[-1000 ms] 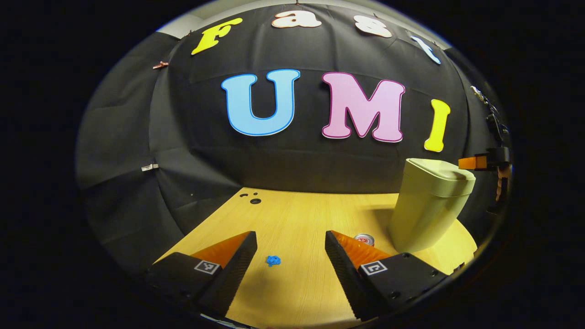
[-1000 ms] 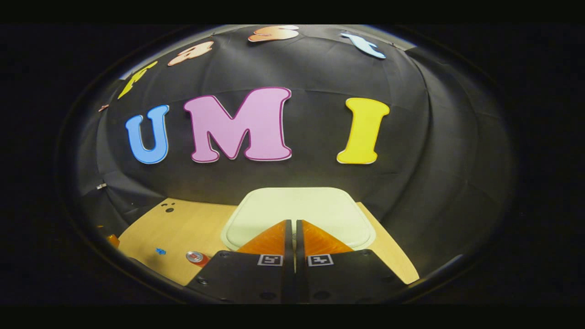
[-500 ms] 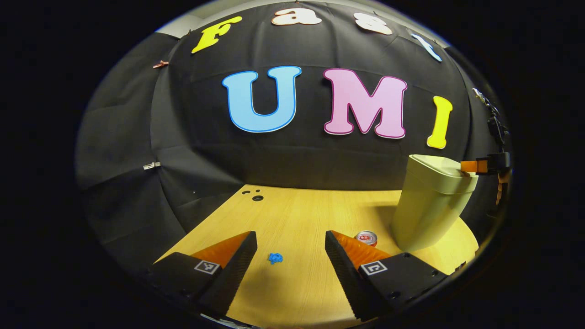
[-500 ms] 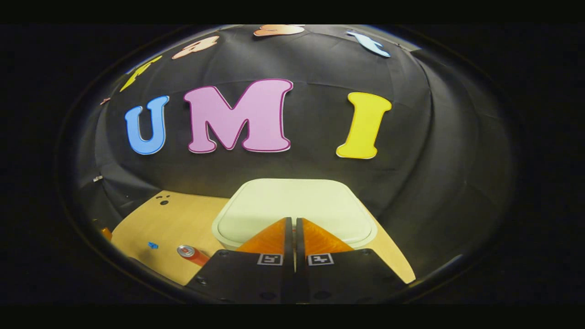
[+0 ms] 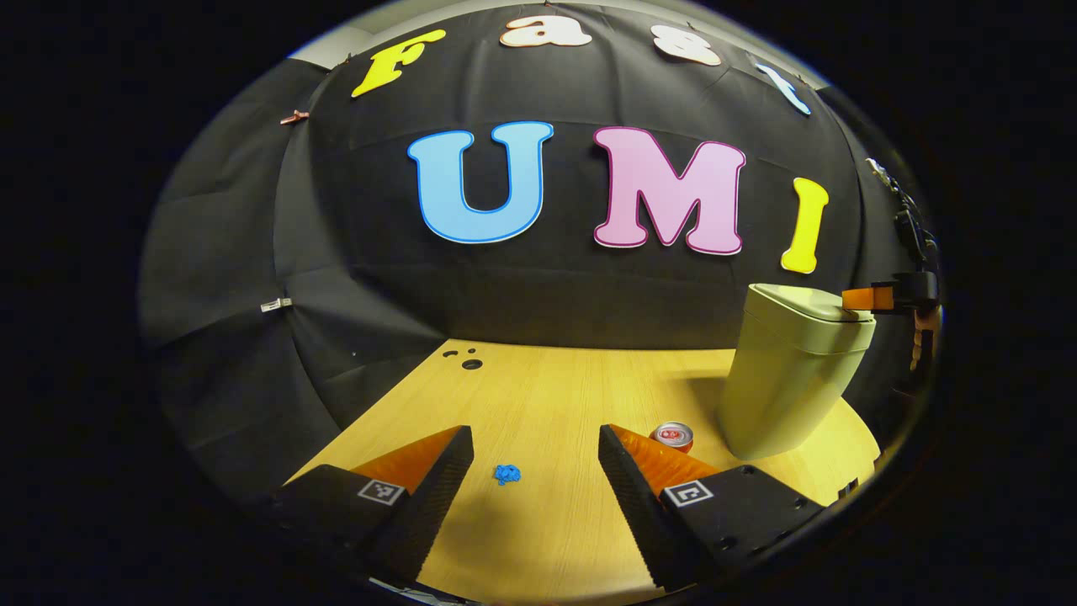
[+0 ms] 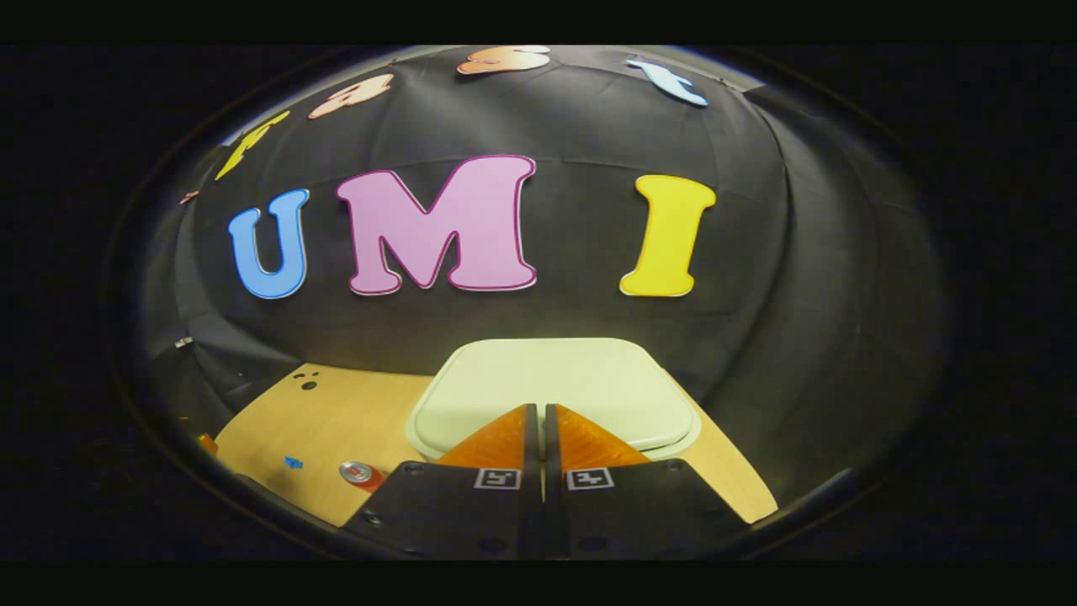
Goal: Press the lid of the desktop garbage bin to open it, pick up the crumpled paper on the desktop and throw it into the bin, then pick up the pop can on the desktop and drop it into the bin, and finally close the garbage bin lid.
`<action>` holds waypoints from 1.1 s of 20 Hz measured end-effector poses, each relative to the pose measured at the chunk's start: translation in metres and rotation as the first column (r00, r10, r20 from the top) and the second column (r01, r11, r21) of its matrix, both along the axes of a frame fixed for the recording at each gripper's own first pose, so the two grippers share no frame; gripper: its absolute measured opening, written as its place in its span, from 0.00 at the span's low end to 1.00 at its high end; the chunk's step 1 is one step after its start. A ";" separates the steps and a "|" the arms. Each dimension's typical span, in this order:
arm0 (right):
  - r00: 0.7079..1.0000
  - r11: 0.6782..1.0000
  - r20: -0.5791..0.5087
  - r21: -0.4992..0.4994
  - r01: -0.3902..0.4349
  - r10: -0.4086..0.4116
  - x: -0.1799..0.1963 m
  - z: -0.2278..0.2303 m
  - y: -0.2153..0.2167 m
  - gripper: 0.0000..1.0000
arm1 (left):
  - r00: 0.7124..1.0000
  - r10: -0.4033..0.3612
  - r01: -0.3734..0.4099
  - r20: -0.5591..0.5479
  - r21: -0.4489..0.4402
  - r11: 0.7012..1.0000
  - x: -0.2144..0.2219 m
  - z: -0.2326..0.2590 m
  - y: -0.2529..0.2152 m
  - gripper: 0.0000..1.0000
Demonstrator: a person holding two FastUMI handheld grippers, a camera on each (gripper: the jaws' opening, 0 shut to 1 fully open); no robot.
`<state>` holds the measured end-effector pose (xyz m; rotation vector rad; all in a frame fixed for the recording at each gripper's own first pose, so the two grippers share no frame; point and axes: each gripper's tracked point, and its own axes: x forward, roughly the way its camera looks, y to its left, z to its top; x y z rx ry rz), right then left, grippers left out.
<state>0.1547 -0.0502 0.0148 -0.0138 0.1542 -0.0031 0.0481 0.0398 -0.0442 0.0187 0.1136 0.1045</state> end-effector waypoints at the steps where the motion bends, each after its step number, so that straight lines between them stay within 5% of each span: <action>1: 1.000 1.000 0.019 0.005 0.005 -0.005 -0.004 0.007 0.001 0.00 | 1.000 -0.004 0.004 0.008 0.001 1.000 -0.002 0.001 0.001 0.96; 8: 0.996 0.999 0.086 -0.009 0.031 -0.030 -0.041 0.032 0.008 0.03 | 1.000 -0.024 0.024 -0.002 -0.017 1.000 -0.020 -0.014 0.017 0.96; 20: 0.995 0.996 0.046 0.013 0.093 -0.094 -0.103 0.004 0.033 0.00 | 0.998 -0.061 0.061 -0.015 0.000 0.998 -0.040 -0.042 0.063 0.96; 22: 0.995 0.995 0.041 0.028 0.092 -0.093 -0.112 -0.004 0.040 0.10 | 0.997 -0.070 0.070 -0.018 0.003 0.998 -0.039 -0.045 0.067 0.96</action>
